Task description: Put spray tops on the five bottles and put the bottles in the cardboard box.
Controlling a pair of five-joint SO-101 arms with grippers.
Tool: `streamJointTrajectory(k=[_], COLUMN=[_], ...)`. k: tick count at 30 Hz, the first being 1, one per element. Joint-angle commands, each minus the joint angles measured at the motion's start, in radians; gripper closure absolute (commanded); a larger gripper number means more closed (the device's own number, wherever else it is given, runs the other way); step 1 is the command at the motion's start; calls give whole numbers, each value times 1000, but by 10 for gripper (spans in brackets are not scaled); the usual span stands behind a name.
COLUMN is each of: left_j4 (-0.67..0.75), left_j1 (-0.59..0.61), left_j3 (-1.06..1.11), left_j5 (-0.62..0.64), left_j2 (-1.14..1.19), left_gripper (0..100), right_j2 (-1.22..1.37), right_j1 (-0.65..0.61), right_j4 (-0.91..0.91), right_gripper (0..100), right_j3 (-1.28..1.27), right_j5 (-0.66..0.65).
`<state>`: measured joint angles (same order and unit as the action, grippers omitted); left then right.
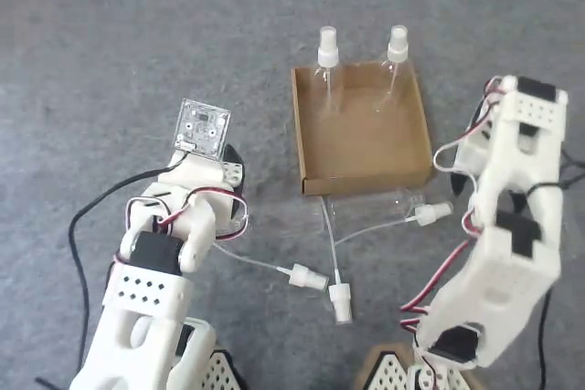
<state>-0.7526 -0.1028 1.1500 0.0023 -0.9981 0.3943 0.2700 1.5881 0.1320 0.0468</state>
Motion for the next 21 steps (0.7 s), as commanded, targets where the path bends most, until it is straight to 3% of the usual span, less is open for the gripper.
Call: streamJointTrajectory(k=[1,11,16,21], left_j4=[31,28,28,28], left_j1=[2,3,5,5], left_j3=[-15,-13,-13,-13], left_j5=[5,5,5,6], left_j2=[8,8,8,6], left_gripper=[988,988,988,988], right_j2=[-220,-223,-222,-222], right_j1=[-25,-203,-197,-142], right_j4=[-231,-266,-266,-305], right_gripper=[684,684,684,686], right_j3=[-282,-325,-344,-423], right_j5=[97,390,509,517])
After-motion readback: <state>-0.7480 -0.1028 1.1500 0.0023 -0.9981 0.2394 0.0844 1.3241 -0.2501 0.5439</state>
